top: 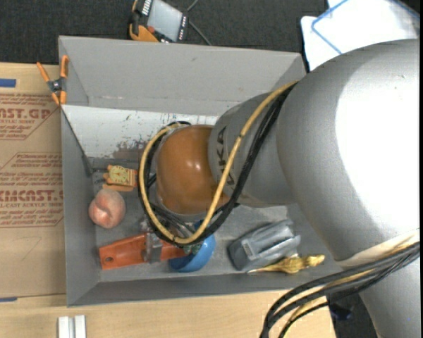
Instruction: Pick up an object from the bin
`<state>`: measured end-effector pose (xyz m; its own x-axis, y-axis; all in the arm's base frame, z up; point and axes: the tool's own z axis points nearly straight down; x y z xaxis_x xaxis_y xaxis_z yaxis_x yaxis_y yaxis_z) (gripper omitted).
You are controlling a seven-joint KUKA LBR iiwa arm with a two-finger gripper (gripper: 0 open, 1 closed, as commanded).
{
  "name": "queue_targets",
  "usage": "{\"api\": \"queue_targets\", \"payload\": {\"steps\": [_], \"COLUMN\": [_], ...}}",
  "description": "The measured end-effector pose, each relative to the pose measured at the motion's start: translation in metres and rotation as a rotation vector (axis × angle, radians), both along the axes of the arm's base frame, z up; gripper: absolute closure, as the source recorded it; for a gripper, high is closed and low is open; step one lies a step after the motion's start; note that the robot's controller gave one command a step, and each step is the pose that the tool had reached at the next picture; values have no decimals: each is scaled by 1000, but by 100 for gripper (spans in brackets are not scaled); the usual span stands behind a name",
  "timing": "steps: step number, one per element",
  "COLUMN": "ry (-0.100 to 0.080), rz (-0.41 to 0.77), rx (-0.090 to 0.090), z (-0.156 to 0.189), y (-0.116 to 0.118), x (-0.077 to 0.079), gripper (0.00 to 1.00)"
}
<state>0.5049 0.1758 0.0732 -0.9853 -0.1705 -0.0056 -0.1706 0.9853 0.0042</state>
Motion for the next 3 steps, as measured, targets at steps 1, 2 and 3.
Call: {"api": "queue_targets", "payload": {"steps": [1, 2, 3], "ry": [6, 10, 5], "rz": [0, 0, 1], "rx": [-2, -4, -2], "z": [28, 65, 103], "y": [0, -1, 0], "x": [-2, -3, -2], "gripper": [100, 100, 100]}}
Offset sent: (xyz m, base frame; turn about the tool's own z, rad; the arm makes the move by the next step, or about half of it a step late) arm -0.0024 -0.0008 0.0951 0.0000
